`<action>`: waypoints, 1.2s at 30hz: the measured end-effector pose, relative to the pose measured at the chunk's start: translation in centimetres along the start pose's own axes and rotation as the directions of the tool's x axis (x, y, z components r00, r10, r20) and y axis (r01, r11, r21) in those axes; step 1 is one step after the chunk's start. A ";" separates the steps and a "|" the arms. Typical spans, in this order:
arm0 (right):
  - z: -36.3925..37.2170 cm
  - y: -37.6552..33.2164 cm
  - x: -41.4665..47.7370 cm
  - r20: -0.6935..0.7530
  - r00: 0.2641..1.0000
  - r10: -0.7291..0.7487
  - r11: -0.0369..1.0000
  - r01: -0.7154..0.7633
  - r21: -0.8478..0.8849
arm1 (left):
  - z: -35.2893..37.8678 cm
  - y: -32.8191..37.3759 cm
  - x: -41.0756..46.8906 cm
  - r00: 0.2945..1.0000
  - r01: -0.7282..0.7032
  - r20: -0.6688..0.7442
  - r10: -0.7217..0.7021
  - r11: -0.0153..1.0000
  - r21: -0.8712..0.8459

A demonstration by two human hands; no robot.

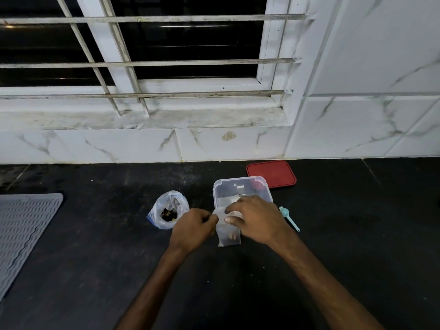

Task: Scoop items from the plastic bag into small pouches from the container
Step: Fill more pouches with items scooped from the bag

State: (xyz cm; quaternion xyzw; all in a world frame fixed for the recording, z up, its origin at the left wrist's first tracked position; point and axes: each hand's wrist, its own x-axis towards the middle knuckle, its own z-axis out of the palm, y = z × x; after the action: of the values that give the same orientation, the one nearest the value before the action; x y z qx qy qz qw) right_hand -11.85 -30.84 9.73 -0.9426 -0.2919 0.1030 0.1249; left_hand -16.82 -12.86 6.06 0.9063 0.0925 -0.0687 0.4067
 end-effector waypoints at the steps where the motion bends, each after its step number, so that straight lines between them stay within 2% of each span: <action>1: 0.0 0.0 -0.3 0.033 0.999 0.012 1.000 -0.012 -0.011 | 0.0 -0.4 -0.2 1.000 0.002 -0.003 -0.002 1.000 0.003; 3: 0.3 -0.2 -0.7 0.108 0.994 0.015 1.000 -0.015 -0.001 | 0.0 -0.8 -0.7 1.000 0.004 -0.008 -0.004 1.000 0.004; 7: 1.6 -1.4 -1.0 0.158 0.987 -0.032 0.998 0.022 0.066 | 0.3 -1.4 -1.3 0.997 0.007 0.080 -0.005 0.999 -0.031; 12: 2.7 -2.9 -0.9 0.172 0.985 -0.012 1.000 0.014 -0.005 | 0.2 -2.7 -1.7 0.992 -0.002 0.129 0.009 0.999 -0.050; 15: 2.9 -3.6 -1.1 0.229 0.973 -0.009 1.000 0.009 0.003 | -0.4 -3.1 -2.0 0.984 -0.004 0.177 0.020 0.996 -0.088; 19: 3.7 -4.6 -0.6 0.189 0.982 0.000 0.999 0.009 -0.047 | -1.2 -3.4 -2.3 0.962 -0.028 0.272 0.041 0.998 -0.051; 22: 4.3 -5.6 -0.6 0.194 0.981 -0.012 1.000 0.015 -0.014 | -1.3 -3.7 -2.6 0.931 -0.069 0.357 0.079 0.997 -0.042; 27: 4.2 -5.9 -1.6 0.140 0.989 0.047 0.995 -0.059 0.081 | -1.6 -5.2 -2.4 0.968 -0.076 0.241 0.071 0.997 0.011; 36: 4.7 -6.3 -3.0 0.107 0.986 0.130 0.985 -0.141 0.099 | -0.3 -5.5 -3.1 0.977 -0.096 0.201 0.067 0.986 0.135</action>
State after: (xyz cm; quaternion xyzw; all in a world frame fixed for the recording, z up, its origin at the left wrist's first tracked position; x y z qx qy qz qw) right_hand -18.85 -26.70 7.48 -0.9460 -0.2270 0.1737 0.1527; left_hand -21.00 -9.41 2.90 0.9252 0.0095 -0.1470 0.3498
